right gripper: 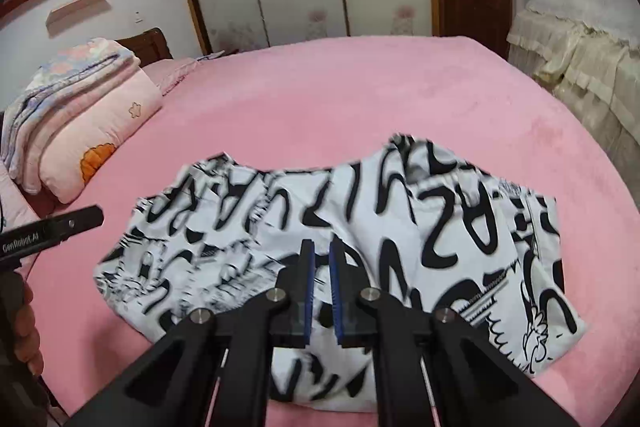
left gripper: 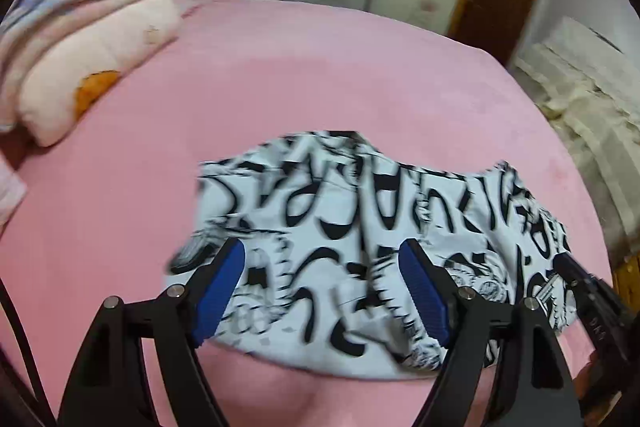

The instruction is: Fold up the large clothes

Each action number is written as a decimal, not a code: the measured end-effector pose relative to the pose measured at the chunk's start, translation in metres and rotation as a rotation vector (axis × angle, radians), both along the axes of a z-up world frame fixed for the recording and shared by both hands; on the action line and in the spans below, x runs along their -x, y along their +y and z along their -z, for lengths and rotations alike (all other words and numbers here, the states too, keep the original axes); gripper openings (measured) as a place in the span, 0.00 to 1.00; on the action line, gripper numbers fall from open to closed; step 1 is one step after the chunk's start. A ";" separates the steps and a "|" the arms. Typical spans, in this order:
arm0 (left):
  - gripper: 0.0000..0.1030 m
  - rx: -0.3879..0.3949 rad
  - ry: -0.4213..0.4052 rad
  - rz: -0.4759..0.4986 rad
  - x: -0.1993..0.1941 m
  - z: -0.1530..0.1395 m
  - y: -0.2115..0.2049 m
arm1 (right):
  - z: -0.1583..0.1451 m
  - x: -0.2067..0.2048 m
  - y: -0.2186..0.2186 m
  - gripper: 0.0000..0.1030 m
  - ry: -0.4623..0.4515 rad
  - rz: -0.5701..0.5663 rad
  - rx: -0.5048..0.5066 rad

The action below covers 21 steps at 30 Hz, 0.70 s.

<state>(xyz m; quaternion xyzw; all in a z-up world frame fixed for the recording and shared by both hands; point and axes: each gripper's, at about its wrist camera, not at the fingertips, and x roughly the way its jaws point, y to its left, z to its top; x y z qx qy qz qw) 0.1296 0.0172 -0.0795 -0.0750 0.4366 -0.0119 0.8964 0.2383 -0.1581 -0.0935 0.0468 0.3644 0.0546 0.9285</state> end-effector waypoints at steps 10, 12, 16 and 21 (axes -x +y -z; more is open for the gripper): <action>0.76 0.254 0.113 -0.099 0.045 0.056 0.062 | -0.015 -0.004 0.047 0.07 -0.058 -0.038 0.024; 0.76 0.307 0.149 -0.135 0.051 0.076 0.072 | -0.009 -0.006 0.053 0.07 -0.060 -0.036 0.033; 0.76 0.375 0.204 -0.188 0.057 0.113 0.087 | 0.007 -0.008 0.058 0.07 -0.052 -0.027 0.034; 0.76 0.448 0.209 -0.220 0.058 0.138 0.095 | 0.024 -0.010 0.056 0.07 -0.044 0.001 0.045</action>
